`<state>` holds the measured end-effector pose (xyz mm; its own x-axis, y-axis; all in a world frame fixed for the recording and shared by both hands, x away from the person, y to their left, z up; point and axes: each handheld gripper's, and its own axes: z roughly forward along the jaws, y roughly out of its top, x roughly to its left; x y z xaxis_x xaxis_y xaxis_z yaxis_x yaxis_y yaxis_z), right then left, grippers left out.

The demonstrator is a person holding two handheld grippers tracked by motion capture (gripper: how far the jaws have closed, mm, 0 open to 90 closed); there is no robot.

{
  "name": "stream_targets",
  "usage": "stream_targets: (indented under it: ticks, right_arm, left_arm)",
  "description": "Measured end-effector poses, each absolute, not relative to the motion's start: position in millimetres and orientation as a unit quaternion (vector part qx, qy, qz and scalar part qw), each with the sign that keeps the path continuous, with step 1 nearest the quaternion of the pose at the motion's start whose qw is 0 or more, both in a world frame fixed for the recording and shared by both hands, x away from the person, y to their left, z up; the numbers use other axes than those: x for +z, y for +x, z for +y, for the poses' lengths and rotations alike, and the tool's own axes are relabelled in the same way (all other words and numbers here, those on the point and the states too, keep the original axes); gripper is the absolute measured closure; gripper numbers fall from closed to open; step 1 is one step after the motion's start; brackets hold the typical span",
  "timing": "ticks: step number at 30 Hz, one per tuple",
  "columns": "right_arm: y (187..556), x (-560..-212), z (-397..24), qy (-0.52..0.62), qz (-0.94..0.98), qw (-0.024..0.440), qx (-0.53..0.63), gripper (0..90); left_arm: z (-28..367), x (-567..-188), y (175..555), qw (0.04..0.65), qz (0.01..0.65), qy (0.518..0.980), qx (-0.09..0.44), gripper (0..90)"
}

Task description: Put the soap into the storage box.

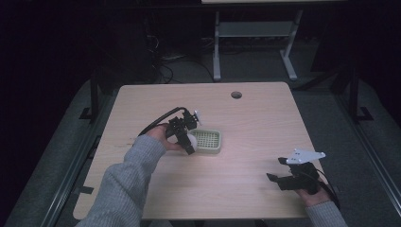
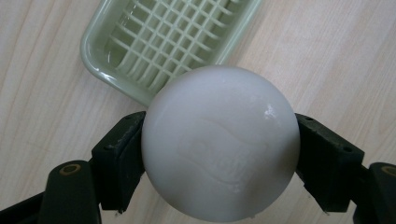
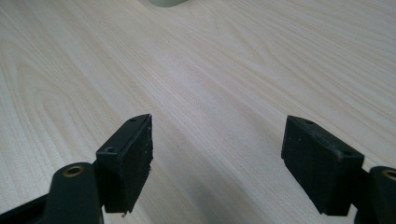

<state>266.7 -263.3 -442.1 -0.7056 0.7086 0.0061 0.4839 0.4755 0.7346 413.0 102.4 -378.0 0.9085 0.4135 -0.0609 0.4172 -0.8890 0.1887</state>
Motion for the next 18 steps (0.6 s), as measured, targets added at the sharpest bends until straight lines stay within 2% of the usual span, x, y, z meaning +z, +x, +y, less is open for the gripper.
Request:
stream_targets:
  ticks: [18]
  right_arm:
    - [267.8,-441.2,-264.5,0.353,0.843,0.153,0.375,24.3]
  left_arm:
    - [85.5,-371.7,424.6,0.101,0.204,0.974,-0.004,23.5]
